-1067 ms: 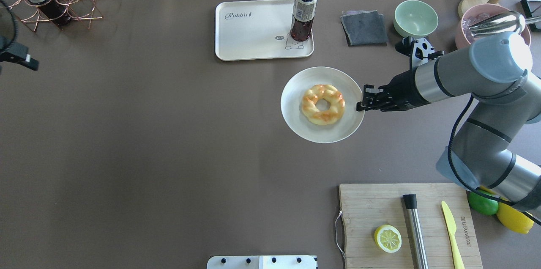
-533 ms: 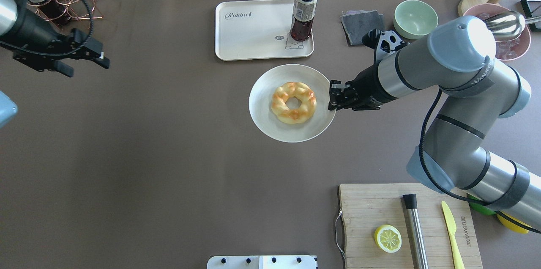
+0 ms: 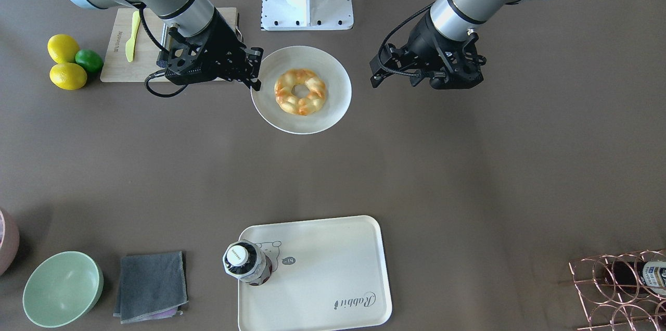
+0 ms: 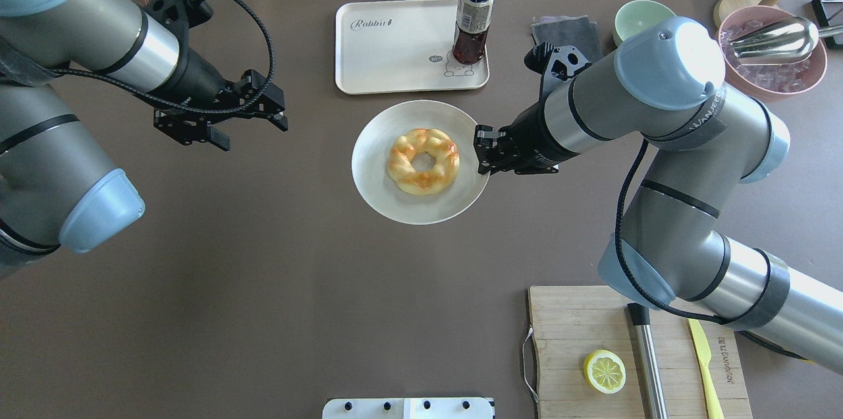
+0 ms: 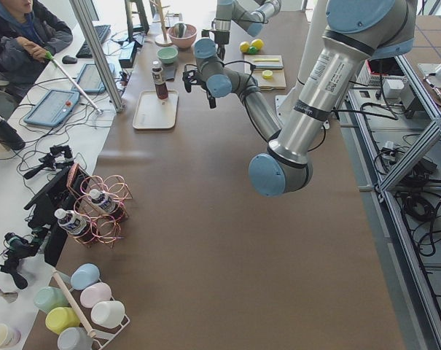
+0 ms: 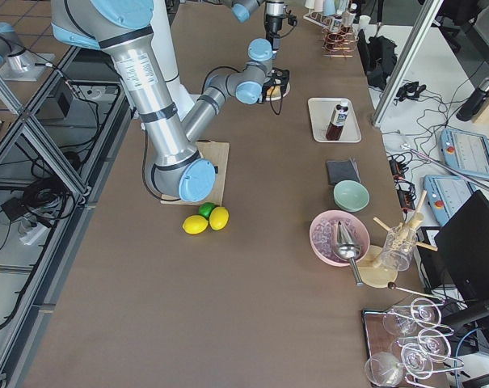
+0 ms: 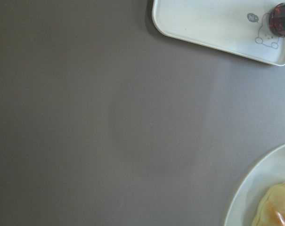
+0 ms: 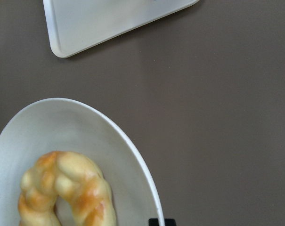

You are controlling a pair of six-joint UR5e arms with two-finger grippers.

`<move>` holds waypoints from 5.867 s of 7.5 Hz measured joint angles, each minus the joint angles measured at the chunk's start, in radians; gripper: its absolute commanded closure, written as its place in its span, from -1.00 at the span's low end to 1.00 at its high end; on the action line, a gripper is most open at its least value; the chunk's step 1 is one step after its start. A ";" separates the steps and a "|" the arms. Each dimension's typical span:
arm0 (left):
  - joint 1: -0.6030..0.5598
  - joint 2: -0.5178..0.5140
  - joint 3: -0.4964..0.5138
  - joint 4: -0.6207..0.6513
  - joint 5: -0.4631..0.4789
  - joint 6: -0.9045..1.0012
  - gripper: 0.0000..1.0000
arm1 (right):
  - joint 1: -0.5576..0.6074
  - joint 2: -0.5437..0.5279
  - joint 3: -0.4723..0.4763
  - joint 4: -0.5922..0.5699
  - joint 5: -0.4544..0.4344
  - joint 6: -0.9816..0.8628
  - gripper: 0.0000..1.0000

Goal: Place donut on tray

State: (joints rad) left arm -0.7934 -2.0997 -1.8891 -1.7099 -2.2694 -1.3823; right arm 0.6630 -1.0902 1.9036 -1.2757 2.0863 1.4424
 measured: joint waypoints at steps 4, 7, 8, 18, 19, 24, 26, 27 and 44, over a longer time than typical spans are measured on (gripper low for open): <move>0.061 -0.011 0.063 -0.198 0.015 -0.152 -0.68 | 0.003 0.039 0.003 -0.035 0.000 0.007 1.00; 0.073 -0.007 0.059 -0.215 0.038 -0.185 -0.61 | 0.002 0.046 0.005 -0.040 0.000 0.032 1.00; 0.074 -0.005 0.056 -0.217 0.038 -0.195 -0.56 | 0.001 0.047 0.005 -0.039 -0.001 0.040 1.00; 0.086 -0.001 0.051 -0.244 0.054 -0.266 1.00 | -0.001 0.047 0.016 -0.026 -0.002 0.097 1.00; 0.086 -0.001 0.051 -0.244 0.054 -0.265 1.00 | -0.002 0.047 0.016 -0.026 -0.002 0.097 -0.94; 0.048 -0.012 0.105 -0.248 0.053 -0.266 1.00 | 0.022 0.006 0.042 -0.031 -0.006 0.096 -1.00; -0.016 -0.075 0.231 -0.261 0.054 -0.266 1.00 | 0.052 -0.071 0.080 -0.031 0.012 0.088 -1.00; -0.049 -0.113 0.336 -0.314 0.056 -0.272 1.00 | 0.073 -0.114 0.099 -0.029 0.026 0.079 -1.00; -0.045 -0.282 0.811 -0.697 0.265 -0.359 -0.85 | 0.222 -0.432 0.193 -0.027 0.049 -0.182 -1.00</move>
State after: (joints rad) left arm -0.8383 -2.3819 -1.0781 -2.4072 -2.0043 -1.7410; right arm 0.8847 -1.5222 2.0963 -1.3024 2.1350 1.2604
